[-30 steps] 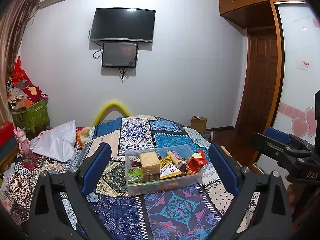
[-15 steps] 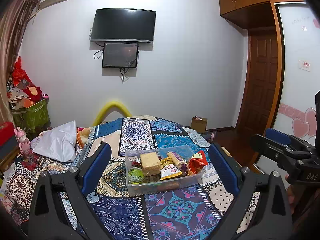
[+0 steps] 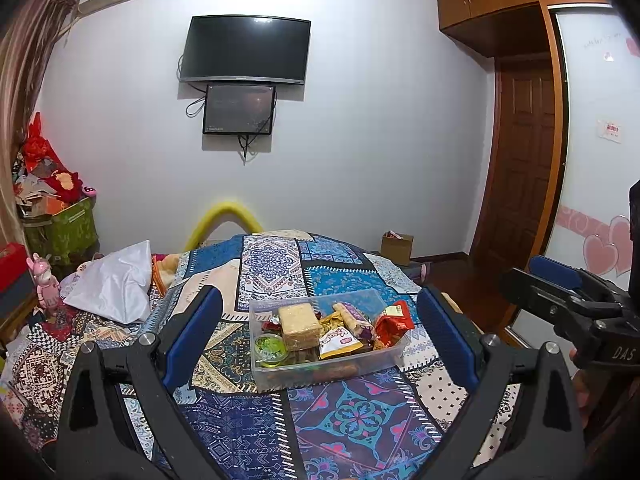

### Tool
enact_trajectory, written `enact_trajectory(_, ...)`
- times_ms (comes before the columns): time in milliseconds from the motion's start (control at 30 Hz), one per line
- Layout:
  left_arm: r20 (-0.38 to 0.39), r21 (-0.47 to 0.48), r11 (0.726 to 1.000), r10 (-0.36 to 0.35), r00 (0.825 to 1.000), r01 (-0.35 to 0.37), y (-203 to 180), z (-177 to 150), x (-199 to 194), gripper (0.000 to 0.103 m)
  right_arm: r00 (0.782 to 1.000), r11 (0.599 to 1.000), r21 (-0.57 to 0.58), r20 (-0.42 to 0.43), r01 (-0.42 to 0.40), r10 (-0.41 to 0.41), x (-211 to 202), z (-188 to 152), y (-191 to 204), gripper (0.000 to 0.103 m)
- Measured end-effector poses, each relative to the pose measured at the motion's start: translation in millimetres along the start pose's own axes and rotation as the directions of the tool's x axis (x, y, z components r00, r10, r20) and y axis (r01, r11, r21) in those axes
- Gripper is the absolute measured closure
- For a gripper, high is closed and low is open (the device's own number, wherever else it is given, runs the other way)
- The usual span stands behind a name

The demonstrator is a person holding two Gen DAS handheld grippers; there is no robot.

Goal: Organize snacks

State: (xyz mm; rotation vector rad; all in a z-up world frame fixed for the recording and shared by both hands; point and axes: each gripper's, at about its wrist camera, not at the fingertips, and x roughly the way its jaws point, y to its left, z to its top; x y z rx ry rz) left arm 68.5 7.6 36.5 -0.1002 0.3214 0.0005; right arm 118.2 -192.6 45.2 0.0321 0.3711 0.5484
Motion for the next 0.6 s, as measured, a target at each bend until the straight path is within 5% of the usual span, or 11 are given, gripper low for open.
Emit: enact_trajectory(600,-0.01,0.002,1.0,-0.024,1.0,0.024,-4.9,-1.6,1.6,0.003,1.0,1.0,-0.007,-0.008,0.001,-0.001,1.4,-0.3,1.6,0.001)
